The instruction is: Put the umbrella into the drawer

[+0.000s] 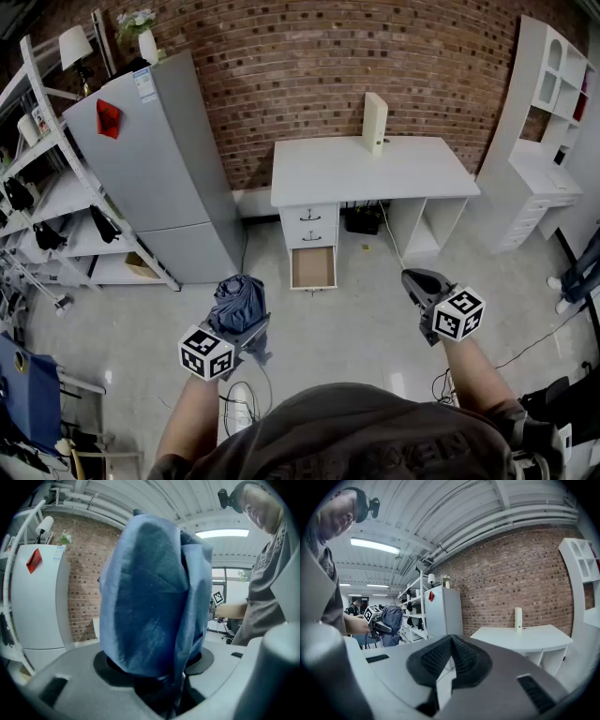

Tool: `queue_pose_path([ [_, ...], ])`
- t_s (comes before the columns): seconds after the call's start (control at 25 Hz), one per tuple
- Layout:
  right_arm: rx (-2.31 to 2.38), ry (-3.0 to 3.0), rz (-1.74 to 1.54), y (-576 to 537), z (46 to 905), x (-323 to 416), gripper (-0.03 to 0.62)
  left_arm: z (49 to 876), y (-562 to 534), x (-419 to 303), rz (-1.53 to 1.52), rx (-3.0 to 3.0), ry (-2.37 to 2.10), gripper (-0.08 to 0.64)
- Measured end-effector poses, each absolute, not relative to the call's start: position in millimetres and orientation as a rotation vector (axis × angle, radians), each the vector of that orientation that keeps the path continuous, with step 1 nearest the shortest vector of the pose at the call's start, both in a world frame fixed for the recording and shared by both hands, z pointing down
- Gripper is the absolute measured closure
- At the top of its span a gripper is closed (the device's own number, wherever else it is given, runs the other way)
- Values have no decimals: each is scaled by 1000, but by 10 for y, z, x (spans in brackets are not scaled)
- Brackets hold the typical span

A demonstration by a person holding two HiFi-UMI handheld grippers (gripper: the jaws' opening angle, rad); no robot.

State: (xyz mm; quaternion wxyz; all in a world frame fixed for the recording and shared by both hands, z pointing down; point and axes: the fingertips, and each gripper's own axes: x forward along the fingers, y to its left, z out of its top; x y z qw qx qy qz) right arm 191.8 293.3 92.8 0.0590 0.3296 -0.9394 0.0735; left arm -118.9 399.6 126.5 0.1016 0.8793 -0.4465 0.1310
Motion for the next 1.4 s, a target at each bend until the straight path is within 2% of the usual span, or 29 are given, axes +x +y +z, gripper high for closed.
queue_pose_path([
  [0.64,999,-2879,249,2794,878,2100,600,1228,3867,-977,413,2603,-1319,306],
  [1.2,920,-2904,224,2598,953,3103,600,1161,3721,-26,400,2558,-1392,306],
  [1.4,900,-2910,252,2446,1024,3236,600,1191,3611,194,430,2555,-1372,305],
])
